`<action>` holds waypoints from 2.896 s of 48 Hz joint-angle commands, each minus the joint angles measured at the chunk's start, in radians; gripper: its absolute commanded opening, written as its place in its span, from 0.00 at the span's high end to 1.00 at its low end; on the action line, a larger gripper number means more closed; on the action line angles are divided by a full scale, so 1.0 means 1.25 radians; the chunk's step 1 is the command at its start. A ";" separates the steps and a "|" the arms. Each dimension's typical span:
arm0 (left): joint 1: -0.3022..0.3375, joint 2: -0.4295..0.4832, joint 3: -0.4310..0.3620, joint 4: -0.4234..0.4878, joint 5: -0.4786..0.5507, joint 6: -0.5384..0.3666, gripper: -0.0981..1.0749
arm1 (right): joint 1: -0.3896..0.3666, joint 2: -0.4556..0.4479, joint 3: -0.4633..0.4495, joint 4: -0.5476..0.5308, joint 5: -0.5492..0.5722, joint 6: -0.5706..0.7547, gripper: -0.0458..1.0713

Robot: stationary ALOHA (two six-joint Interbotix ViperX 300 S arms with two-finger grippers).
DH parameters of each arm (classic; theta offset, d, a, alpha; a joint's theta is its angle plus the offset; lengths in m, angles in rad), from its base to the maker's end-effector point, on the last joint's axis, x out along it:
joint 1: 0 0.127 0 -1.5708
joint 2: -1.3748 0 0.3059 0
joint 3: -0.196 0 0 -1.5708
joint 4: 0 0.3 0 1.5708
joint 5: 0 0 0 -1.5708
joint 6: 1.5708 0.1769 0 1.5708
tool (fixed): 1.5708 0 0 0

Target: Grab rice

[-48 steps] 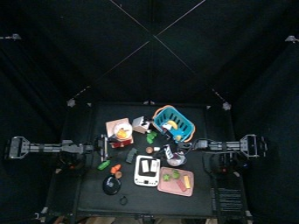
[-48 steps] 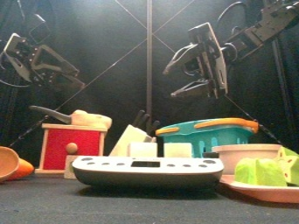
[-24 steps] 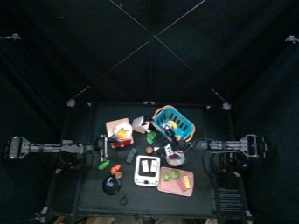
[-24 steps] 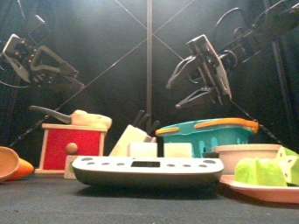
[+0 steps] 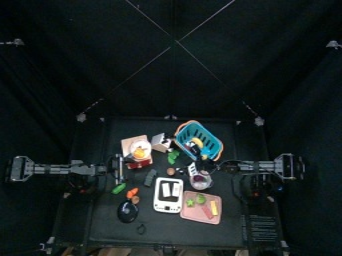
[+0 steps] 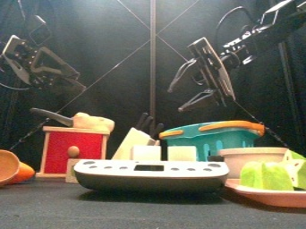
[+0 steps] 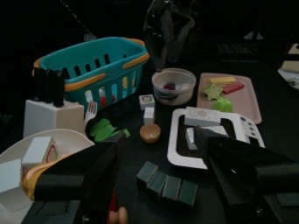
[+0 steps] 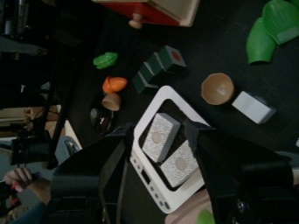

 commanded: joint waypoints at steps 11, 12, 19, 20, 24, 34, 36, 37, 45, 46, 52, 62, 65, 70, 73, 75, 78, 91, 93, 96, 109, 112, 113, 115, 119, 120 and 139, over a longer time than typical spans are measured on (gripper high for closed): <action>0.000 0.000 -0.007 -0.001 0.002 0.000 0.10 | -0.027 -0.004 -0.028 -0.021 0.032 0.001 0.20; 0.000 0.001 -0.007 -0.001 0.004 0.000 0.10 | -0.028 -0.004 -0.029 -0.021 0.034 0.000 0.20; 0.000 0.001 -0.009 -0.001 0.005 0.000 0.10 | -0.047 -0.004 -0.049 -0.022 0.069 0.001 0.20; 0.000 0.001 -0.009 0.000 0.005 0.000 0.10 | -0.048 -0.004 -0.053 -0.023 0.077 0.001 0.20; 0.000 0.001 -0.009 -0.001 0.005 0.000 0.10 | -0.053 0.001 -0.070 -0.033 0.104 0.001 0.20; 0.000 0.001 -0.007 -0.001 0.005 0.000 0.10 | -0.088 0.036 -0.140 -0.110 0.177 0.005 0.20; 0.000 0.001 -0.007 0.000 0.005 0.000 0.10 | -0.097 0.043 -0.155 -0.128 0.193 0.006 0.20; 0.001 0.001 -0.007 -0.001 0.005 0.000 0.10 | -0.101 0.047 -0.161 -0.135 0.200 0.009 0.20; 0.001 0.001 -0.005 -0.001 0.005 0.000 0.10 | -0.106 0.079 -0.215 -0.259 0.272 0.120 0.20; 0.001 0.001 -0.005 -0.001 0.005 0.000 0.10 | -0.106 0.082 -0.222 -0.283 0.283 0.140 0.20; 0.000 0.001 -0.004 -0.001 0.005 -0.001 0.10 | -0.088 0.092 -0.263 -0.463 0.352 0.288 0.20; 0.000 0.001 -0.004 -0.001 0.005 -0.001 0.10 | -0.005 0.092 -0.245 -0.637 0.387 0.485 0.19; 0.000 0.001 -0.004 -0.001 0.005 -0.001 0.10 | 0.018 0.088 -0.223 -0.637 0.380 0.520 0.19; 0.000 0.001 -0.004 -0.001 0.005 0.000 0.10 | 0.071 0.087 -0.190 -0.633 0.342 0.577 0.19; 0.000 0.001 -0.005 -0.001 0.005 0.000 0.10 | 0.097 0.085 -0.179 -0.627 0.317 0.606 0.19; 0.000 0.001 -0.006 -0.001 0.005 0.000 0.10 | 0.113 0.083 -0.175 -0.627 0.299 0.627 0.19; 0.000 0.001 -0.006 -0.001 0.005 0.000 0.10 | 0.133 0.085 -0.169 -0.627 0.280 0.655 0.19; -0.001 0.001 -0.006 -0.001 0.005 -0.001 0.10 | 0.189 0.120 -0.162 -0.671 0.290 0.814 0.19; -0.001 0.001 -0.006 0.000 0.005 -0.001 0.10 | 0.194 0.128 -0.164 -0.692 0.299 0.834 0.19; -0.001 0.000 -0.005 -0.001 0.005 -0.001 0.10 | 0.198 0.137 -0.169 -0.719 0.315 0.866 0.19; -0.001 0.001 -0.005 0.000 0.005 0.000 0.10 | 0.226 0.179 -0.189 -0.826 0.335 1.042 0.18; 0.000 0.001 -0.007 0.001 0.005 0.000 0.10 | 0.233 0.188 -0.196 -0.853 0.340 1.089 0.18; 0.000 0.001 -0.007 0.001 0.005 0.000 0.10 | 0.234 0.191 -0.198 -0.858 0.340 1.101 0.18; 0.000 0.001 -0.007 0.004 0.005 0.002 0.10 | 0.237 0.198 -0.200 -0.864 0.344 1.122 0.18; 0.001 0.001 -0.010 0.015 0.006 0.002 0.10 | 0.242 0.209 -0.206 -0.869 0.349 1.145 0.18; 0.002 0.001 -0.010 0.018 0.007 0.002 0.10 | 0.241 0.212 -0.209 -0.870 0.349 1.149 0.18; 0.006 0.001 -0.013 0.083 0.042 0.002 0.10 | 0.243 0.239 -0.275 -0.871 0.438 1.140 0.18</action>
